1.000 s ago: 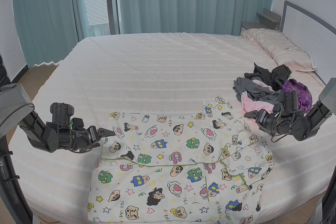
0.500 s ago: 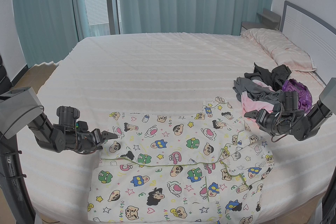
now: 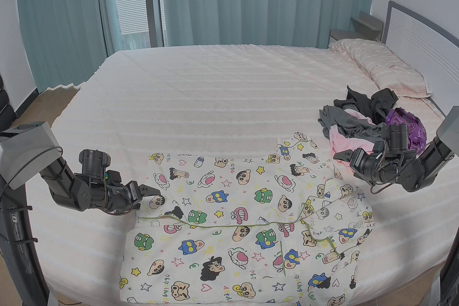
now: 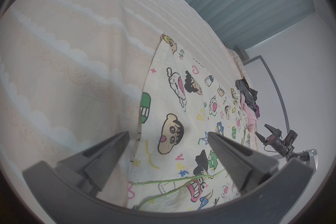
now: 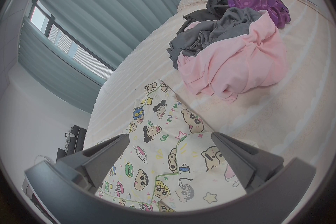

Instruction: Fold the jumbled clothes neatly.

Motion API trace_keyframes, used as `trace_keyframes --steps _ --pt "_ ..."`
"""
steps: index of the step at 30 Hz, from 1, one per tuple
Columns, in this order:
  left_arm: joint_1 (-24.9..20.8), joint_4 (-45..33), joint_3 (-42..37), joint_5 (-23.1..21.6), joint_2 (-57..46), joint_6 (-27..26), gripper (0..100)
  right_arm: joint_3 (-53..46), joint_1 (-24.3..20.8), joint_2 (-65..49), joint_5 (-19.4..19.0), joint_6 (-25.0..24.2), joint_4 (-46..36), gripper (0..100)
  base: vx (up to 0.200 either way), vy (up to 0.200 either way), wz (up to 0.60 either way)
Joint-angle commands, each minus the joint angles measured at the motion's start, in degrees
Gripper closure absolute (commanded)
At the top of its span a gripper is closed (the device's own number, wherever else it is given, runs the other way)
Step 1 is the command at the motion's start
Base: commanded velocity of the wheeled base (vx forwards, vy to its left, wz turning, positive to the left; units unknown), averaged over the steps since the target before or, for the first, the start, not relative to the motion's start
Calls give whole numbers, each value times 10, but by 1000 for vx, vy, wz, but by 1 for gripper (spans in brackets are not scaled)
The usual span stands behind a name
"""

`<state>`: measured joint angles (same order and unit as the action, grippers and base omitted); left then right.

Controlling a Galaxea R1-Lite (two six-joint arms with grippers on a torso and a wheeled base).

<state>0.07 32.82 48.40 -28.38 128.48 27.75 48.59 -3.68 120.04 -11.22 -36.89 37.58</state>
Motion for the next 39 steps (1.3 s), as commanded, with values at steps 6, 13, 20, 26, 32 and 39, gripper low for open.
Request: trace_keyframes --steps 6,13,20,26,32,39 --pt "5 0 -20 20 0 -2 100 0 3 3 0 0 0 0 0 0 0" --pt "16 -1 -50 25 -15 -45 100 0 3 3 0 0 0 0 0 0 0" --pt "29 -1 -47 25 -25 -57 100 -2 3 4 0 0 0 0 0 0 0" --pt "34 -3 -42 25 -25 -58 100 -5 3 3 1 0 1 0 0 0 0" --pt "34 -4 -45 25 -21 -60 0 -5 3 3 0 0 1 0 0 0 0" --pt "44 -4 -47 35 -34 -59 0 -22 10 -21 1 2 -1 0 0 0 0"
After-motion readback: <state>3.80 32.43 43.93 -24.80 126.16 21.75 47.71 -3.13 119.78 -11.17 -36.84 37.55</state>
